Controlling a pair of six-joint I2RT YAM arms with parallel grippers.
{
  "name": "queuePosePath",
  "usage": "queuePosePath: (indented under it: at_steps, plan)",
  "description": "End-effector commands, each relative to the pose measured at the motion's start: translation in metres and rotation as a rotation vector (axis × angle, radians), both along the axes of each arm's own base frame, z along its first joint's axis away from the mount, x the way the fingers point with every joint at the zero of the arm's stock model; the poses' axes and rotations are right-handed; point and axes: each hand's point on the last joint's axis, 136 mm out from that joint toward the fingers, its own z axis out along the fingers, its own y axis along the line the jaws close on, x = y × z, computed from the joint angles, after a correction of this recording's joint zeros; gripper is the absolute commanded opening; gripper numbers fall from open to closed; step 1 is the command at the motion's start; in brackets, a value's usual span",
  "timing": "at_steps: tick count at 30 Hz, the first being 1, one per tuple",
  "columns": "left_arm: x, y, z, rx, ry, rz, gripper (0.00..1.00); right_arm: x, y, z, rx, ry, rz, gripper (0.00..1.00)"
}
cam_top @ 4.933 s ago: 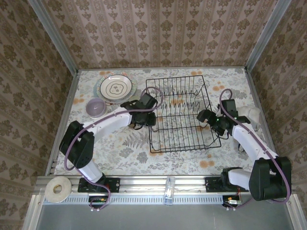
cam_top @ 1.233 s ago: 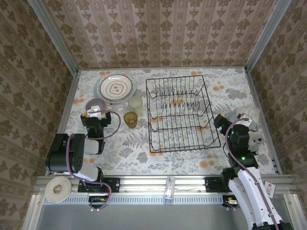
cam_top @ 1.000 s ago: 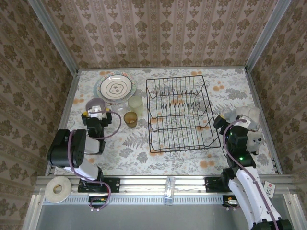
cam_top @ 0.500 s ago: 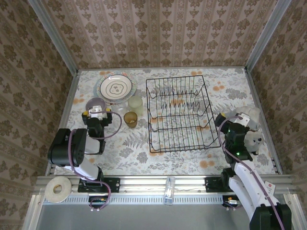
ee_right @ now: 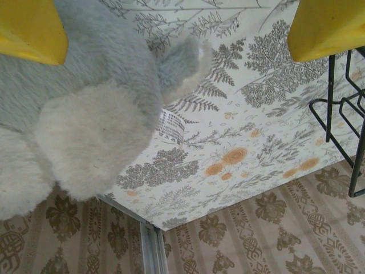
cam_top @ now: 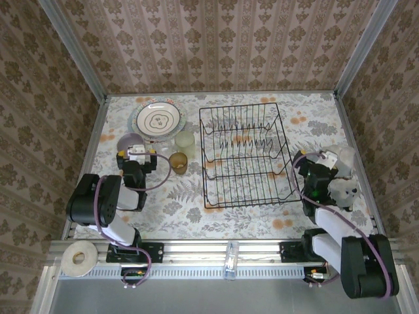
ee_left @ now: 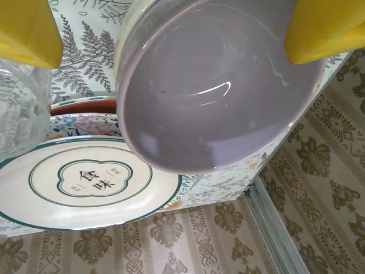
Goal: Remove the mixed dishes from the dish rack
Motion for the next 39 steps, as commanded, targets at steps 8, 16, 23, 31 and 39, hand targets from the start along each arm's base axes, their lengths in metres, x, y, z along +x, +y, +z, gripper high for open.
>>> queuePosePath:
  at_steps: [8, 16, 23, 31, 39]
  plan:
    - [0.005, 0.001, 0.009, 0.013, -0.032, 0.011, 1.00, 0.038, 0.012, 0.006, -0.063, 0.005, 0.100, 1.00]
    - [0.005, 0.001, 0.009, 0.014, -0.031, 0.013, 1.00, 0.047, 0.011, 0.006, -0.091, -0.003, 0.125, 1.00]
    - [0.005, 0.001, 0.009, 0.013, -0.032, 0.012, 1.00, 0.054, 0.000, -0.004, -0.054, 0.010, 0.101, 1.00]
    - [0.006, 0.002, 0.009, 0.012, -0.026, 0.019, 1.00, 0.057, 0.009, -0.004, -0.064, -0.006, 0.160, 1.00]
    - [0.010, 0.005, 0.007, 0.009, -0.002, 0.032, 1.00, 0.066, 0.028, -0.010, -0.092, 0.024, 0.264, 1.00]
